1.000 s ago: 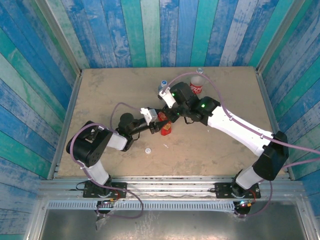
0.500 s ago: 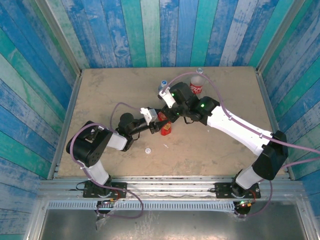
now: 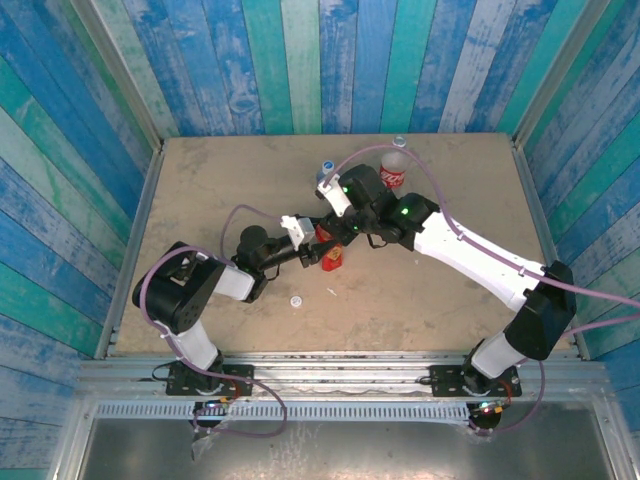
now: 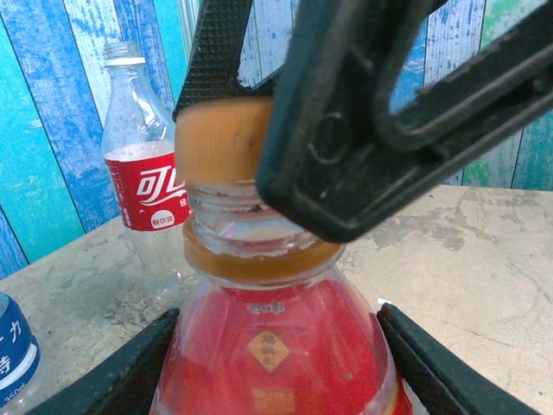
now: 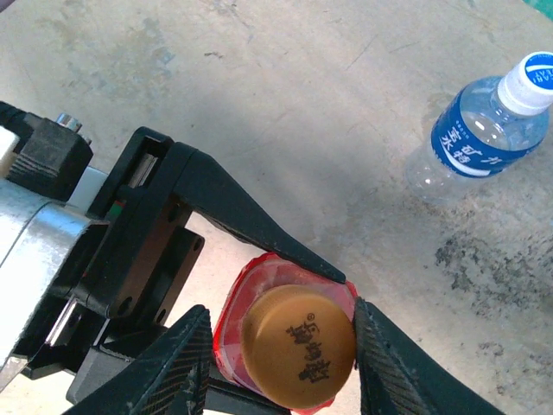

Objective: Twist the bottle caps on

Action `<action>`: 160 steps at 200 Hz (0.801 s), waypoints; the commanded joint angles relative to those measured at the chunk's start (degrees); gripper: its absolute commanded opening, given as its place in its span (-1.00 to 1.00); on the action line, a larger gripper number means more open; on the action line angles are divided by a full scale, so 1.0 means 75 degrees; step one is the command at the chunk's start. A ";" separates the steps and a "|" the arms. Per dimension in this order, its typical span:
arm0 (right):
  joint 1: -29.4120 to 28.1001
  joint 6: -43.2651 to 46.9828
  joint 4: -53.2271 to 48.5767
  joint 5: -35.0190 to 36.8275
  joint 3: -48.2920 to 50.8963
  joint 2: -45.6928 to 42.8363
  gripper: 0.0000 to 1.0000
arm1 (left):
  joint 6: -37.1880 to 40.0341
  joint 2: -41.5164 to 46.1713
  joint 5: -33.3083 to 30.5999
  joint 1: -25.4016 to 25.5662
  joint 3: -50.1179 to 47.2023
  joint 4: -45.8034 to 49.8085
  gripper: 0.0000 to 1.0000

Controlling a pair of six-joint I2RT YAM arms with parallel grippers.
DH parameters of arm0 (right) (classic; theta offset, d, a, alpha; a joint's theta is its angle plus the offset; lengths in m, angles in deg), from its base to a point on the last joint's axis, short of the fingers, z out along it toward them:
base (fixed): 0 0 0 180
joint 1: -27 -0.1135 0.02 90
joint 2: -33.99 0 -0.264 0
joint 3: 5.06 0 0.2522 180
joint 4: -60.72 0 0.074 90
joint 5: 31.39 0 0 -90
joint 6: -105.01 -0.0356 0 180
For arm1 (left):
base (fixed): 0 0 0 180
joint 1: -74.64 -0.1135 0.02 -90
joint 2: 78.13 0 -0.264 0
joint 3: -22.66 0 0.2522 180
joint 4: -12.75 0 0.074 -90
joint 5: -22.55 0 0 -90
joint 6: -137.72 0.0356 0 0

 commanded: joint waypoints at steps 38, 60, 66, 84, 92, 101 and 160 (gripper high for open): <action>-0.0048 -0.0109 0.0145 0.0068 0.0178 -0.0345 0.10 | 0.0248 0.0209 0.0051 -0.0005 -0.0050 0.0772 0.17; -0.0055 -0.0149 0.0312 0.0049 0.0277 -0.0481 0.15 | 0.0265 0.0205 0.0041 -0.0004 -0.0050 0.0780 0.17; -0.0046 -0.0152 0.0364 -0.0003 0.0317 -0.0522 0.15 | 0.0265 0.0205 0.0049 -0.0005 -0.0043 0.0777 0.17; -0.0048 -0.0168 0.0407 -0.0050 0.0322 -0.0584 0.15 | 0.0265 0.0202 0.0050 -0.0005 -0.0050 0.0777 0.17; -0.0049 -0.0167 0.0414 -0.0069 0.0330 -0.0614 0.15 | 0.0259 0.0205 0.0049 -0.0001 -0.0044 0.0778 0.17; -0.0040 -0.0168 0.0444 -0.0091 0.0364 -0.0641 0.15 | 0.0265 0.0202 0.0051 -0.0005 -0.0050 0.0779 0.17; -0.0003 -0.0267 0.0580 -0.0439 0.0431 -0.0507 0.08 | 0.0268 0.0237 0.0029 -0.0005 -0.0062 0.0798 0.17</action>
